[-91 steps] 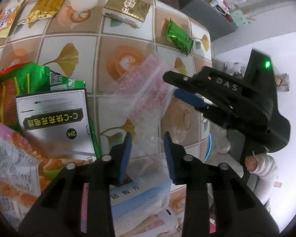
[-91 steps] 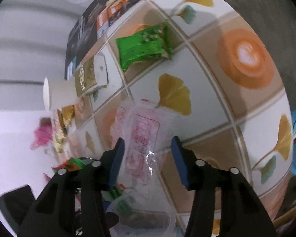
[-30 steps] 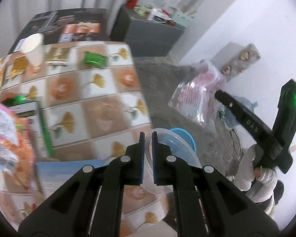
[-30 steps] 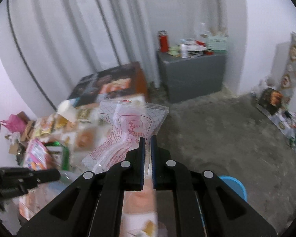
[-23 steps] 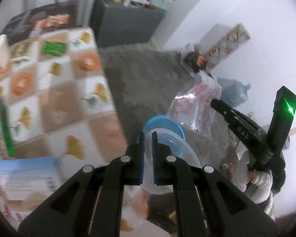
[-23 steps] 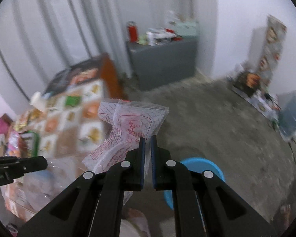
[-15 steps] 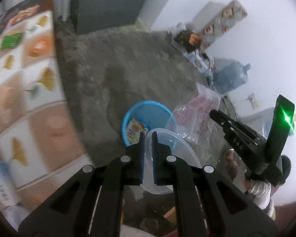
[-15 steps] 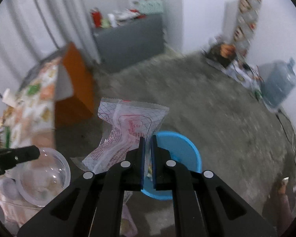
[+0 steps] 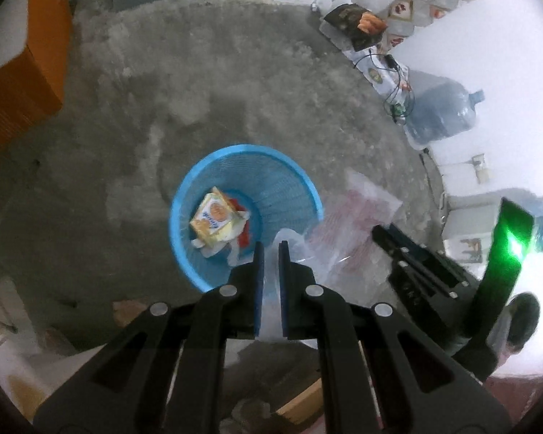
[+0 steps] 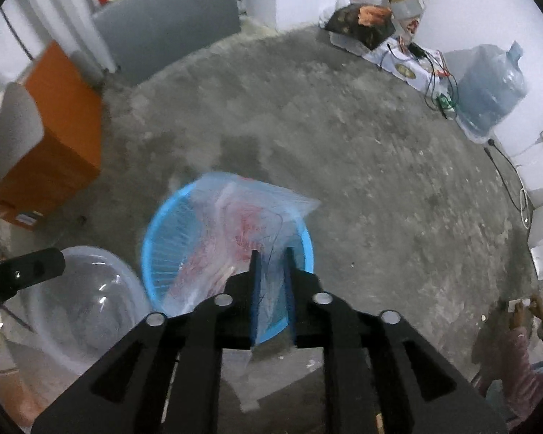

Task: Collect trash
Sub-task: 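Open both tools to drop the bag and tray into the wastebasket, then move both tools back over the table toward the brown paper towel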

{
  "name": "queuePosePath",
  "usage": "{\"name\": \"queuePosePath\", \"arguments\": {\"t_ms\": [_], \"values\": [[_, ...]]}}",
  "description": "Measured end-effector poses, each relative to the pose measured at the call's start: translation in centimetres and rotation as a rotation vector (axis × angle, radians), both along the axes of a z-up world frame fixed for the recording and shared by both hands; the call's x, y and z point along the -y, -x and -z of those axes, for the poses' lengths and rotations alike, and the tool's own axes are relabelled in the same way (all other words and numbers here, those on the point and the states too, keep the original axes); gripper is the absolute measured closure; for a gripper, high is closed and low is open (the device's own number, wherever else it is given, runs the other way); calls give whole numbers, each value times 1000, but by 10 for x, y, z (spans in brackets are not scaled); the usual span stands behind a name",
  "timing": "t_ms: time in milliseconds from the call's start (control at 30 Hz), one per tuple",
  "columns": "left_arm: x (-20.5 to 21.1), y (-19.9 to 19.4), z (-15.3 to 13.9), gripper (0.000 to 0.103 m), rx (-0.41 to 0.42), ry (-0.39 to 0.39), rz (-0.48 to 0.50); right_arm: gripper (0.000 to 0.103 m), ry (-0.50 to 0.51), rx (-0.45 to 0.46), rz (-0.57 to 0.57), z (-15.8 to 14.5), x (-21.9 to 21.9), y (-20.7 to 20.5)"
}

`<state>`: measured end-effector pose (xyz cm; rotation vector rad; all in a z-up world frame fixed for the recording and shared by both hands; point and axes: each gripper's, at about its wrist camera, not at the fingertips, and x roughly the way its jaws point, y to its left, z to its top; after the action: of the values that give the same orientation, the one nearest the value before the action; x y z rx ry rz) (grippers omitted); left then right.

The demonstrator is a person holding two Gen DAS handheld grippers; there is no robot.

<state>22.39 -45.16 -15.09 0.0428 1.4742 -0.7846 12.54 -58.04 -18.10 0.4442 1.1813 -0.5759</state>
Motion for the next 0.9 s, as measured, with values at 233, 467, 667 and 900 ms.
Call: {"name": "queuePosePath", "arguments": {"t_ms": [233,467,667,900], "values": [[3,-8,30,63,-24,21,-73,68,-3,-18,52,28,11,-9],[-9,-5,7,54,19,59,-70,68,14,14,55,17,8,0],[-27,8,-36,47,85,131,-46,68,31,83,46,-11,-1,10],[-72,24,-95,41,180,208,-49,68,78,173,-52,-60,-29,7]]}}
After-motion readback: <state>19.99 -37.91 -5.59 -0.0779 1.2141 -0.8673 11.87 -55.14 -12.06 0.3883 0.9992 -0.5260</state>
